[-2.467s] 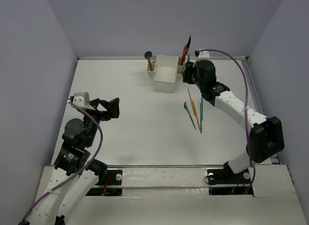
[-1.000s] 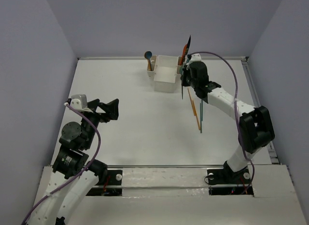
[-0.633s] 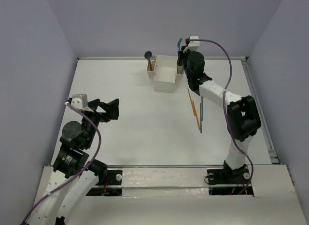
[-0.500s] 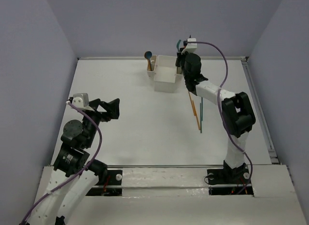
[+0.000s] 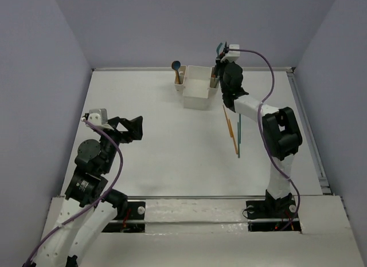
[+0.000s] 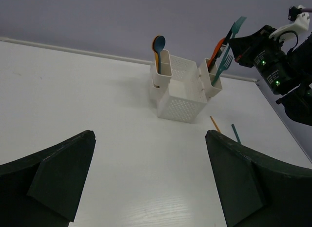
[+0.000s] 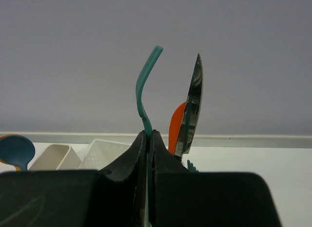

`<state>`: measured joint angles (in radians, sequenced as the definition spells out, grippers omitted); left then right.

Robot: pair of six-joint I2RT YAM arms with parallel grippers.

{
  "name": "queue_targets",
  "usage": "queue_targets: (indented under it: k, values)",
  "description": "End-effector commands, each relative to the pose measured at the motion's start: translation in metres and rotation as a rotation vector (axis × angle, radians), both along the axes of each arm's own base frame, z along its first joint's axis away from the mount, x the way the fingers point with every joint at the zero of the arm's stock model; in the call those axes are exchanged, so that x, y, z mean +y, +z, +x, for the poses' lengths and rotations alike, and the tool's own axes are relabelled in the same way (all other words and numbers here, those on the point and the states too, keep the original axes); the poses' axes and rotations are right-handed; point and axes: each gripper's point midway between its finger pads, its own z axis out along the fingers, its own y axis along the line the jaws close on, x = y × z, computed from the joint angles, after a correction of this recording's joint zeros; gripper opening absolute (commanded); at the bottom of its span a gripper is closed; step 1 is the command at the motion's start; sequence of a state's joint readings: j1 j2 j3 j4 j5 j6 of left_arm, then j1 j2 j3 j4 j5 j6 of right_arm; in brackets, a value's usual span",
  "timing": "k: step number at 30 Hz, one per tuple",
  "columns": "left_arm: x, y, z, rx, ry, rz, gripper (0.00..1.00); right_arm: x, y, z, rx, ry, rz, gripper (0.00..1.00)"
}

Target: Sort the eating utensils into containers

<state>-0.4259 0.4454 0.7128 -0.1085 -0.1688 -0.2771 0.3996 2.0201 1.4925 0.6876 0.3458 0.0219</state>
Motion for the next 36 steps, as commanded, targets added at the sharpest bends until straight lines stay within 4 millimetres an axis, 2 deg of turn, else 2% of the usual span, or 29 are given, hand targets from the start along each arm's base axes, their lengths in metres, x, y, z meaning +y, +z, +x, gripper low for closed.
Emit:
queue_targets:
  k: [1, 5, 6, 9, 11, 16, 19, 21, 22, 23, 24, 26, 27, 29, 30, 32, 36]
  values:
    - [0.002, 0.011, 0.004, -0.039, 0.011, -0.008, 0.99, 0.002, 0.007, -0.002, -0.053, 0.007, 0.011, 0.00]
    - [0.001, 0.011, 0.003, -0.040, 0.007, -0.010, 0.99, 0.009, -0.009, -0.009, -0.020, 0.062, 0.007, 0.12]
    - [0.001, 0.011, 0.003, -0.040, 0.006, -0.010, 0.99, 0.009, -0.010, -0.011, -0.015, 0.065, 0.006, 0.12]
    - [0.001, 0.011, 0.003, -0.042, 0.005, -0.009, 0.99, 0.006, -0.008, -0.017, -0.012, 0.066, 0.012, 0.32]
    - [0.001, 0.012, 0.002, -0.044, 0.004, -0.012, 0.99, 0.007, -0.010, -0.019, 0.023, 0.074, -0.009, 0.54]
    - [0.003, 0.011, 0.003, -0.042, 0.010, -0.017, 0.99, 0.006, 0.004, -0.027, 0.051, 0.084, -0.003, 0.73]
    - [0.002, 0.010, 0.004, -0.037, 0.007, -0.016, 0.99, -0.001, 0.014, -0.040, 0.110, 0.076, 0.004, 0.74]
    - [0.001, 0.009, 0.005, -0.031, 0.005, -0.017, 0.99, -0.004, 0.014, -0.057, 0.137, 0.085, 0.059, 0.72]
    - [0.000, 0.008, 0.006, -0.029, 0.001, -0.017, 0.99, -0.010, 0.030, -0.074, 0.128, 0.089, 0.085, 0.71]
    - [-0.002, 0.008, 0.006, -0.026, -0.009, -0.020, 0.99, -0.014, 0.007, -0.086, 0.189, 0.087, 0.087, 0.69]
    - [-0.004, 0.006, 0.007, -0.020, -0.015, -0.020, 0.99, -0.017, 0.000, -0.096, 0.225, 0.086, 0.121, 0.68]
    - [-0.011, 0.005, 0.007, -0.015, -0.047, -0.027, 0.99, -0.024, -0.034, -0.119, 0.363, 0.073, 0.112, 0.54]
    - [-0.017, 0.003, 0.009, -0.002, -0.075, -0.035, 0.99, -0.031, -0.061, -0.138, 0.470, 0.055, 0.116, 0.46]
    - [-0.025, 0.001, 0.010, 0.012, -0.110, -0.048, 0.95, -0.034, -0.085, -0.156, 0.558, 0.060, 0.101, 0.36]
    - [-0.031, -0.001, 0.013, 0.027, -0.127, -0.067, 0.94, -0.039, -0.113, -0.173, 0.657, 0.045, 0.090, 0.29]
    - [-0.043, -0.005, 0.014, 0.051, -0.182, -0.077, 0.93, -0.054, -0.133, -0.181, 0.721, 0.015, 0.083, 0.27]
    - [-0.042, -0.011, 0.021, 0.074, -0.162, -0.060, 0.93, -0.056, -0.163, -0.191, 0.896, 0.077, 0.023, 0.26]
